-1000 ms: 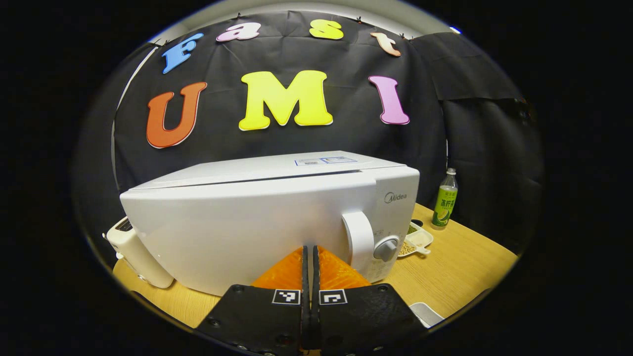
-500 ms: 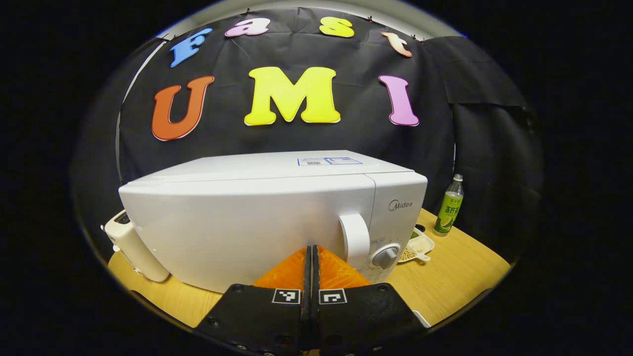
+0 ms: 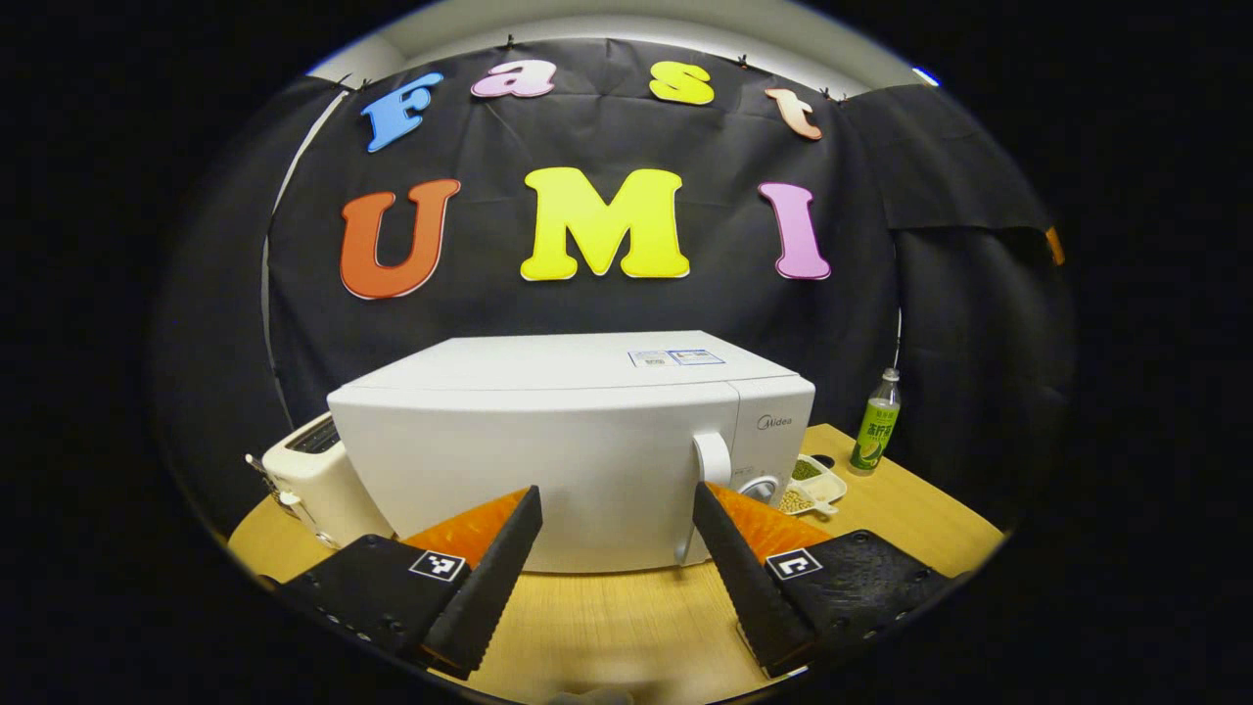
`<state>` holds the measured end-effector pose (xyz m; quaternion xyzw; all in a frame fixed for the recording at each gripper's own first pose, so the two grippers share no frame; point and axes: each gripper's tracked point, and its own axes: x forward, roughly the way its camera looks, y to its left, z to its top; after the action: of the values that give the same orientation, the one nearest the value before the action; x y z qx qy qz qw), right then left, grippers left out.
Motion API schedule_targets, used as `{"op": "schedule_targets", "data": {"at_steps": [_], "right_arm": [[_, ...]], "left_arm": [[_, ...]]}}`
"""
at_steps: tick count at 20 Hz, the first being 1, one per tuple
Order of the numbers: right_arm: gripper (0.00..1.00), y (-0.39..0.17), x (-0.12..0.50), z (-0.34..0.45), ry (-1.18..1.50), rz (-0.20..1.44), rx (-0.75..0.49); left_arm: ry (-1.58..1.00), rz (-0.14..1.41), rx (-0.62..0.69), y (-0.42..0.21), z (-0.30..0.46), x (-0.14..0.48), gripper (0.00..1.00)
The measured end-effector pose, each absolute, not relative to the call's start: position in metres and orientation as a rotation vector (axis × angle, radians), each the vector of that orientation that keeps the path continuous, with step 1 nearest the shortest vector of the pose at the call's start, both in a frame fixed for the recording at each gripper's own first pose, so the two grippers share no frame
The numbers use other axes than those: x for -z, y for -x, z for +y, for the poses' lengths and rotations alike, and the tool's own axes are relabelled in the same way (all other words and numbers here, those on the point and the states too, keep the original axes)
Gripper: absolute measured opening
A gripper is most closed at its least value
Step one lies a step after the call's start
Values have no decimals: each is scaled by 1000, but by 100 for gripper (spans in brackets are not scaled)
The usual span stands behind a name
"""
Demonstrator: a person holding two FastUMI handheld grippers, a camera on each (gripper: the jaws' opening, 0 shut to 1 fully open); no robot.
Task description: Open the microwave oven with the left hand, put the food in, and close the microwave oven.
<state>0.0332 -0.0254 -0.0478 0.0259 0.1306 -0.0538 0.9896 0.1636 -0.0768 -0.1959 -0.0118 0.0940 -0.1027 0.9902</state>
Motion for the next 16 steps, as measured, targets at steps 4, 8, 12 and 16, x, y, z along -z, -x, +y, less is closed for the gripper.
{"op": "schedule_targets", "data": {"at_steps": [4, 8, 12, 16], "right_arm": [[92, -23, 41, -12, -41, 224, 83], [92, -11, 39, -5, -21, 185, 80], [92, -2, 41, 10, -22, 161, 66], [100, 12, 42, 27, -24, 148, 49]], "left_arm": [[29, 165, 180, -120, -57, 160, 96], [53, 127, 159, -68, -31, 114, 96], [56, 80, 116, -16, 2, 73, 96], [42, 47, 78, 28, 32, 41, 95]]}}
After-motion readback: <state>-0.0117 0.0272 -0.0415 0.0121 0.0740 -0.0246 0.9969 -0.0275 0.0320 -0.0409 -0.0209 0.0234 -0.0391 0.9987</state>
